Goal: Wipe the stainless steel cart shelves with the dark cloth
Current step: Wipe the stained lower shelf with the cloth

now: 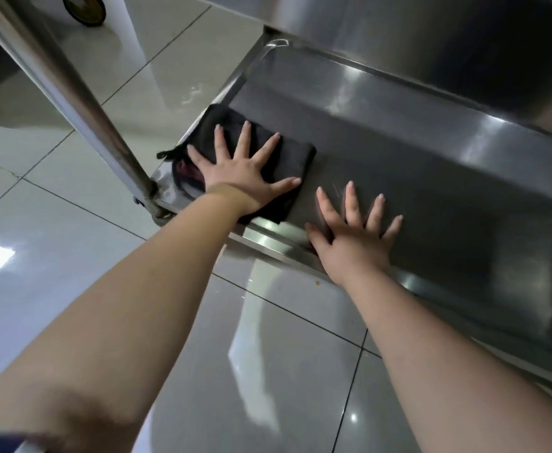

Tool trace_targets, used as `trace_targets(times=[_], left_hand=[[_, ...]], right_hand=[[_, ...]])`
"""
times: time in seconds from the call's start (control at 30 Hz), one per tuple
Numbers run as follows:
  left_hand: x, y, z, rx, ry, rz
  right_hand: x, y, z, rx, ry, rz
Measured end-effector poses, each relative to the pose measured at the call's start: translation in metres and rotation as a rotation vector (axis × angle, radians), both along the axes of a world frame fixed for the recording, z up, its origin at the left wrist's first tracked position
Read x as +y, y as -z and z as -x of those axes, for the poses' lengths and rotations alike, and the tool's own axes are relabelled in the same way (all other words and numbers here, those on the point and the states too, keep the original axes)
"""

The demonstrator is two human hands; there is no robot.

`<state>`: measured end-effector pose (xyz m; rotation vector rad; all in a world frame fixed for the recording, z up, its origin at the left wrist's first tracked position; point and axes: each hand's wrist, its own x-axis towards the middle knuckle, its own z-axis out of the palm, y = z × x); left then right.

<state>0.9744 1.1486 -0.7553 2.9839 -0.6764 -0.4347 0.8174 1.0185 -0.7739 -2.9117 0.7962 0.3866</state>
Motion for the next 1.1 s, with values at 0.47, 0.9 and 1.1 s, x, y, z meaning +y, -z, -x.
trace_targets(times=[0.47, 0.9, 1.1], left_hand=[[-0.014, -0.005, -0.015, 0.005, 0.051, 0.012], [0.036, -0.002, 0.029, 0.051, -0.032, -0.072], [0.032, -0.006, 0.027, 0.027, -0.038, -0.081]], right_hand=[[0.000, 0.000, -0.002, -0.006, 0.007, 0.025], [0.001, 0.001, -0.002, -0.026, 0.019, 0.003], [-0.013, -0.011, 0.035, -0.221, -0.028, -0.089]])
